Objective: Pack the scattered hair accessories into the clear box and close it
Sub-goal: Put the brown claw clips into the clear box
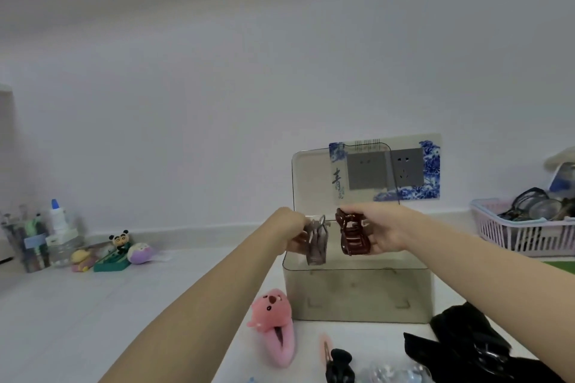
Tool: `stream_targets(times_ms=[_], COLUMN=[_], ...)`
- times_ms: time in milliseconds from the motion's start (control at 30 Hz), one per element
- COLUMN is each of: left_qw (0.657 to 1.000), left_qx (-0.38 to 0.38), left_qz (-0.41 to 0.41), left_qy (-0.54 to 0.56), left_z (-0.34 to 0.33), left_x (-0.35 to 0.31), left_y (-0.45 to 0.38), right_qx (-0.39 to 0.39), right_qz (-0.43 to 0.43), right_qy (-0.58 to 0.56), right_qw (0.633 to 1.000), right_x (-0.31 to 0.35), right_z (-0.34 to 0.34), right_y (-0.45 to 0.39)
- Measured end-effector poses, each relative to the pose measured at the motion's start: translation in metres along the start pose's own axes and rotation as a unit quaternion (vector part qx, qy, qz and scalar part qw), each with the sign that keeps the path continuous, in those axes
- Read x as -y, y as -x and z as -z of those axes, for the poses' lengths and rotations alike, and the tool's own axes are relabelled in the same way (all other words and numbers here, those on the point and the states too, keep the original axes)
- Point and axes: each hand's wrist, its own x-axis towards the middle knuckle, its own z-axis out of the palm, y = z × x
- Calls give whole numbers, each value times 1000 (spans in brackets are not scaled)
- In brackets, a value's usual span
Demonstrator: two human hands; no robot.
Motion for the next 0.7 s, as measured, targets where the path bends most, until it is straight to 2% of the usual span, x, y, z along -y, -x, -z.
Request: stream_targets(times_ms=[133,300,400,567,700], left_qw=[995,968,956,946,939], left_qx=[4,73,103,110,68], left_qz=[14,37,36,-16,-89], left_qy=[-103,-238,-272,-305,-325], left_z=[-10,-22,-30,-38,-42], left_x=[-1,1,4,12,22], left_y=[-23,-36,-44,-60,-72], right_qx=[-20,-31,-24,-15,-20], right_qz=[-2,-1,3,23,44], right_qy=[79,170,236,299,291], right_qw=[997,985,971,954,955], right_x=[-4,-9,-10,-16,-21], right_z=[10,20,29,37,40], right_y=[-10,-16,-17,-19,-19])
